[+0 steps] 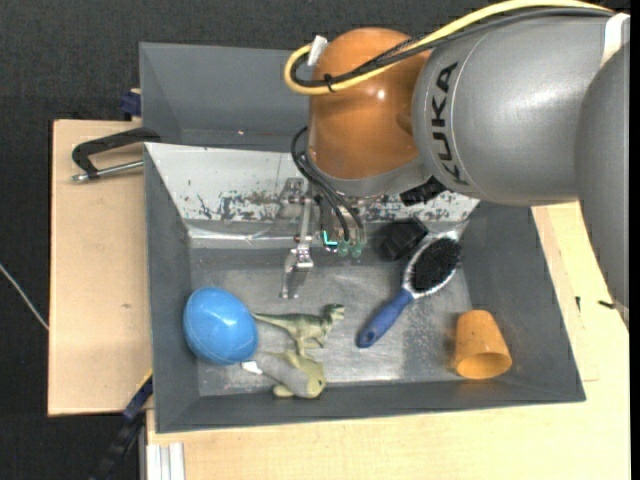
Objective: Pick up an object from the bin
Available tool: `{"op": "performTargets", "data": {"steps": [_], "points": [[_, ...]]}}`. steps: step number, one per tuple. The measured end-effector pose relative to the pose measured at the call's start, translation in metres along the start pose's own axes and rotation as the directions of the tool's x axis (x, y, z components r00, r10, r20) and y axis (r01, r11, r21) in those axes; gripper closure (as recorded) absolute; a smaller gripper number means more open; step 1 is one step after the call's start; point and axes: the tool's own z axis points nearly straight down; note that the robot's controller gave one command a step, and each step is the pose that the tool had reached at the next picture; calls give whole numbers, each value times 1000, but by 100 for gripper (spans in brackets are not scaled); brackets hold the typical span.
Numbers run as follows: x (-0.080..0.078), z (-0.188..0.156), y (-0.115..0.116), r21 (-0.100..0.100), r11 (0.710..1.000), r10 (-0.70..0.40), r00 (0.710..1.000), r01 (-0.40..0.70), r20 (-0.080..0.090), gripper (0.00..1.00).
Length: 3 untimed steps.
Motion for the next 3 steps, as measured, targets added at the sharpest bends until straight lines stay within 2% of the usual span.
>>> {"op": "performTargets", "data": {"steps": [1,2,3], "points": [[55,77,-24,2,999,-47,999,47,-3,0],[38,127,-55,-9,998,58,998,-59,-1,0],[38,126,-54,-7,999,53,999,-53,0,100]]}}
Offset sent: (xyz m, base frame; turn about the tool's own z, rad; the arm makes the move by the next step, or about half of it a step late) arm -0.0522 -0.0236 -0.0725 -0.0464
